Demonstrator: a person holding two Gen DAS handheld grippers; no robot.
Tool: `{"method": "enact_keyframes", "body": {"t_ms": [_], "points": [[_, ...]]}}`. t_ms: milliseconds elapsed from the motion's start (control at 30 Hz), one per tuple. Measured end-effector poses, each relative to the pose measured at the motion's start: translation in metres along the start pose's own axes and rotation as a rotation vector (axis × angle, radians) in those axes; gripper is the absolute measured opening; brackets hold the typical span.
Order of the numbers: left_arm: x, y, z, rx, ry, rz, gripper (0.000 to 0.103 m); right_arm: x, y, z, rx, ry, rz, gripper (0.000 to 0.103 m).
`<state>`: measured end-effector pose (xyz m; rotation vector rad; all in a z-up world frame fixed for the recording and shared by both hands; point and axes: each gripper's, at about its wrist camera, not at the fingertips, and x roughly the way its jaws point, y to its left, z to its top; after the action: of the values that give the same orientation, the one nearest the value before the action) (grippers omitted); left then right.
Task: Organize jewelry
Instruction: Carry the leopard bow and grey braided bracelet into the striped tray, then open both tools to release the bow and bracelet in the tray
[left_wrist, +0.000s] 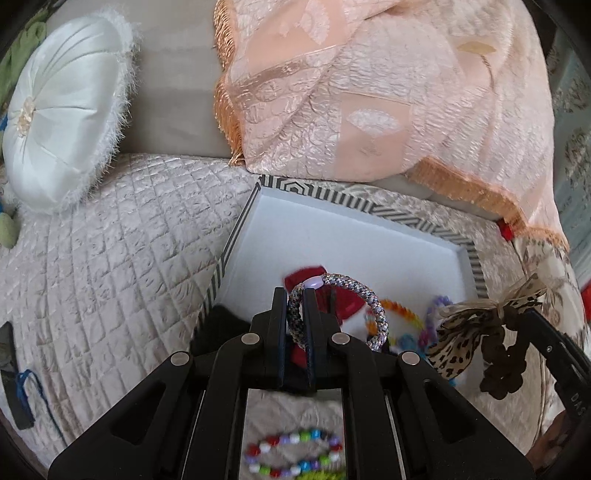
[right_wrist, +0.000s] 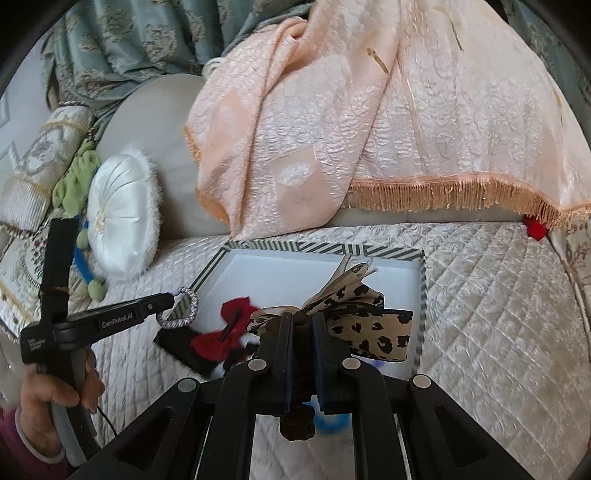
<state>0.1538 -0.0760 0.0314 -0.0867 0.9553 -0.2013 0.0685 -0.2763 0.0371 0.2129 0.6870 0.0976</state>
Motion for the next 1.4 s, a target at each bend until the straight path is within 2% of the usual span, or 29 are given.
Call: {"method": "enact_keyframes", "body": {"t_ms": [167, 300, 433, 567, 667, 767, 833, 867, 900, 1000, 1167, 1400], "points": [[0.027, 0.007, 0.011, -0.027, 0.018, 0.027, 0.007, 0.035, -0.009, 0.015, 0.033, 0.012, -0.005, 0.009], [0.048, 0.016, 0.012, -0.043, 0.043, 0.05, 0.007, 0.067, -0.029, 0.028, 0.109, 0.024, -0.009, 0.009], [0.063, 0.021, 0.009, -0.04, 0.061, 0.064, 0.007, 0.1, -0.053, 0.037, 0.174, 0.074, -0.041, 0.009], [0.072, 0.025, 0.006, -0.039, 0.072, 0.078, 0.007, 0.12, -0.065, 0.038, 0.174, 0.122, -0.099, 0.009], [0.077, 0.03, 0.004, -0.055, 0.087, 0.078, 0.007, 0.131, -0.068, 0.035, 0.177, 0.177, -0.095, 0.009], [0.08, 0.031, 0.001, -0.05, 0.105, 0.087, 0.011, 0.126, -0.067, 0.031, 0.166, 0.175, -0.087, 0.013], [0.08, 0.03, 0.0, -0.049, 0.112, 0.096, 0.031, 0.118, -0.064, 0.028, 0.149, 0.158, -0.095, 0.032], [0.079, 0.03, -0.001, -0.052, 0.11, 0.092, 0.047, 0.115, -0.062, 0.027, 0.145, 0.149, -0.089, 0.045], [0.077, 0.03, -0.001, -0.061, 0.106, 0.063, 0.053, 0.11, -0.061, 0.025, 0.143, 0.141, -0.079, 0.046], [0.069, 0.024, -0.002, -0.054, 0.087, 0.083, 0.054, 0.096, -0.059, 0.018, 0.119, 0.136, -0.089, 0.046], [0.053, 0.018, -0.007, -0.042, 0.07, 0.074, 0.055, 0.071, -0.058, 0.002, 0.11, 0.128, -0.073, 0.046], [0.019, 0.012, -0.026, -0.024, 0.032, 0.068, 0.055, 0.04, -0.032, -0.02, 0.065, 0.105, -0.08, 0.046]]}}
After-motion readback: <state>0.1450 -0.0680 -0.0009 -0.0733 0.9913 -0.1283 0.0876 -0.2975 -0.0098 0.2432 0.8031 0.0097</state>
